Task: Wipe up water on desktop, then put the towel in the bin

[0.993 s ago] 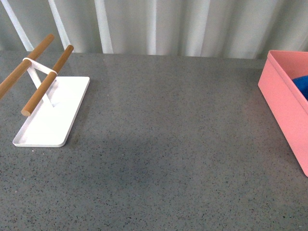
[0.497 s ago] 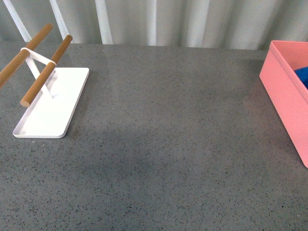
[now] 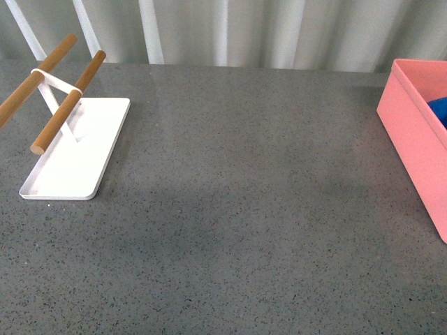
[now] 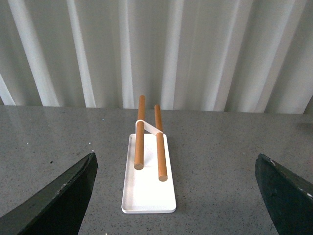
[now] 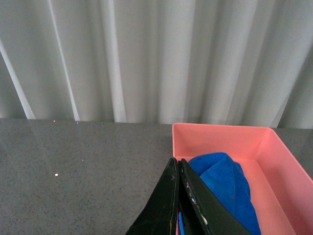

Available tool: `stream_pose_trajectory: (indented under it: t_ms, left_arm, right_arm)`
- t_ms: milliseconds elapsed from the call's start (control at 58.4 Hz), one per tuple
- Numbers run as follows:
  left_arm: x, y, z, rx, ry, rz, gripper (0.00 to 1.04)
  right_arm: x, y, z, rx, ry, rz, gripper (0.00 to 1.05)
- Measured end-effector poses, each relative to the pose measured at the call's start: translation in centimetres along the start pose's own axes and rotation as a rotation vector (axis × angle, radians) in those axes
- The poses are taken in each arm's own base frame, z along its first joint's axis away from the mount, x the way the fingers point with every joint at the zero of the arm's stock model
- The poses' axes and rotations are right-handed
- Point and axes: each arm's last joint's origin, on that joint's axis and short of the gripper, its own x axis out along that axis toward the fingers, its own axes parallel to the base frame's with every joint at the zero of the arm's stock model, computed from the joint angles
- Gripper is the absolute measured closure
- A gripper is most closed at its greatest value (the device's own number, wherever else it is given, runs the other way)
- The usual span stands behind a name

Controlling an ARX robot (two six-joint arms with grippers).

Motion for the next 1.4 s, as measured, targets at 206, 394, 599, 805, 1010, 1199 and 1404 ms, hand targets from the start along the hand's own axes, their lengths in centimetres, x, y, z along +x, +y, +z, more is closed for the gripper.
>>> stream_pose_trajectory:
  t_ms: [206,394,599,805,1010,1199,1404]
  left_arm:
    - [0.0,0.0,0.0,0.0,0.0,0.0,0.07]
    - [0.0,0.0,0.0,0.0,0.0,0.0,0.07]
    - [0.0,0.0,0.0,0.0,-0.001,0.0,0.07]
    - [0.0,0.0,0.0,0.0,-0.001,0.0,0.07]
    - [0.0,0.0,0.0,0.0,-0.001,0.0,0.07]
    - [0.0,0.0,0.0,0.0,-0.001,0.0,0.07]
    - [0.0,0.0,0.0,0.0,-0.001,0.0,0.07]
  right_arm:
    - [-1.6,0.0,-0.6,0.0,0.0,-0.003,1.01]
    - [-2.9,0.0,-1.3,0.001,-0.018,-0.003,1.01]
    - [-3.8,0.0,-0.9,0.001,-0.031,-0.003,1.01]
    - [-4.6,0.0,-0.8,0.004,-0.036,-0.003,1.01]
    - [-5.4,0.1,-0.7,0.005,-0.039,-0.004,1.01]
    - [-5.8,0.1,-0.7,0.007,-0.04,-0.004,1.01]
    - [-6.3,0.1,-0.8,0.007,-0.039,-0.004,1.01]
